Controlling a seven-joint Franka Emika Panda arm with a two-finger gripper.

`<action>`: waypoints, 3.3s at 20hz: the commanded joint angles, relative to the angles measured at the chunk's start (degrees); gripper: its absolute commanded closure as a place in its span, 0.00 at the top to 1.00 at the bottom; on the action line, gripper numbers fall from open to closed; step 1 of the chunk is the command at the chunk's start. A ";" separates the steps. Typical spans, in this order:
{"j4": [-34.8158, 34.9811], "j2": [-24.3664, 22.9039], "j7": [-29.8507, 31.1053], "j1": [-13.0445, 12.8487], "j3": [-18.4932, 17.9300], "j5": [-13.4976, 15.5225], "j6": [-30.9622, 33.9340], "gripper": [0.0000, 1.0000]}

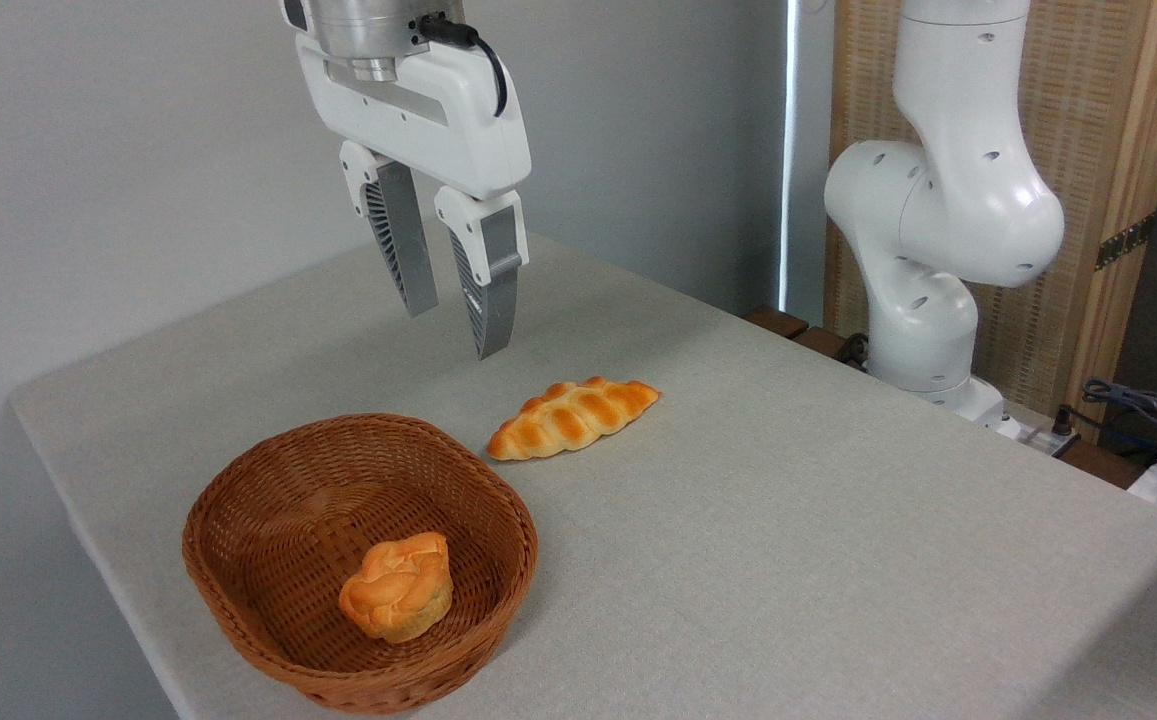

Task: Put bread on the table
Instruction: 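Move the open gripper toward the wicker basket, then lower the open gripper into the basket around the orange bun, then close the gripper on the orange bun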

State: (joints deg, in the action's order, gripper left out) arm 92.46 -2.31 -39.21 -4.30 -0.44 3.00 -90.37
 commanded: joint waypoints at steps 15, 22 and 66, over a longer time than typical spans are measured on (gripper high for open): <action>1.06 -1.56 -1.22 -0.18 -0.71 0.78 -0.06 1.00; 6.05 -1.21 -0.61 -0.27 -0.09 1.05 -12.00 1.00; 19.34 6.97 -1.22 -0.36 0.08 -0.79 -36.45 1.00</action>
State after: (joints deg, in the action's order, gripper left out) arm 111.07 4.89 -39.22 -4.48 -0.20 3.00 -125.28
